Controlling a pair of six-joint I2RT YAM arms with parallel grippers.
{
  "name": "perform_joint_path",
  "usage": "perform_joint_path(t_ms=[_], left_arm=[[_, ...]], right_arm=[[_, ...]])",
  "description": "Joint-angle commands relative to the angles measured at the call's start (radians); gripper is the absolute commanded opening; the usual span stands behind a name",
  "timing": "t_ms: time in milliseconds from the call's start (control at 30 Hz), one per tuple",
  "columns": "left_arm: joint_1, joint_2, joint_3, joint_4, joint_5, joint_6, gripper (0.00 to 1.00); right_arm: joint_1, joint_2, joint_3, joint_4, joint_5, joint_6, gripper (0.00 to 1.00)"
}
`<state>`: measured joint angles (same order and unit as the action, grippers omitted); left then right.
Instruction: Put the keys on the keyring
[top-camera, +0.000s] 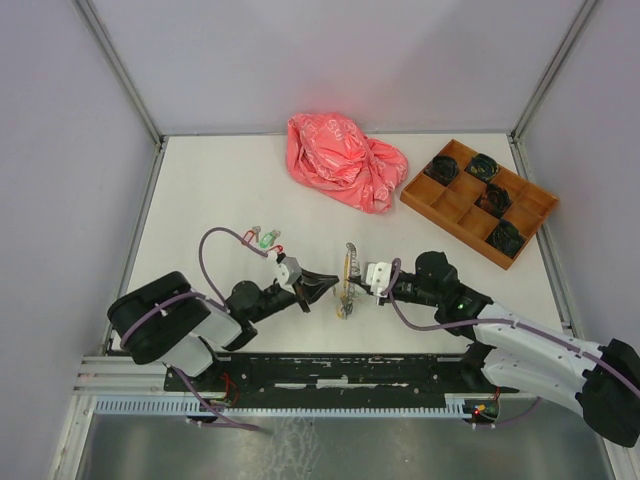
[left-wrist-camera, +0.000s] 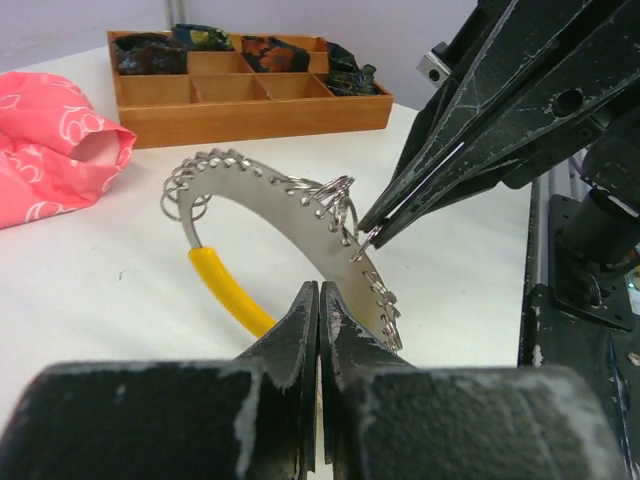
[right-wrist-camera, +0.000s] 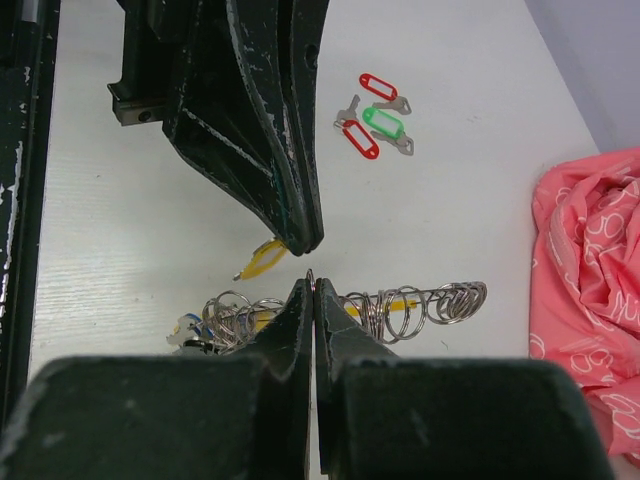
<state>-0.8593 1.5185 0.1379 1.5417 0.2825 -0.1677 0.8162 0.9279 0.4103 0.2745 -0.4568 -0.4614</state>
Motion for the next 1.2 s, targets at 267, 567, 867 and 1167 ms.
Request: perform_joint_path(t_ms=[267,567,867,1167], left_arm=[[0.004,-0.409,0.033,-0.707,-0.284,0.037,0.03],[0.003,-0.482,0.068,-1.033,-0.415,0.043,0.03],[0.003,-0.276,0.032,-0.685,-0.453,0.137,0.03],[0.007,0.043,0.011,-0.238,-0.46,0.218,0.03]], right_arm=[[0.001,-0.04,0.053,-0.09,0.086,0.007,0.01],[0.001,-0.029,0.047,-0.075,0.083,0.014,0.01],[0.002,-0.028,0.045,-0.076,0.08,0.005,0.0],[0.001,-0.025,0.046,-0.084,0.081,-0.003,0.01]])
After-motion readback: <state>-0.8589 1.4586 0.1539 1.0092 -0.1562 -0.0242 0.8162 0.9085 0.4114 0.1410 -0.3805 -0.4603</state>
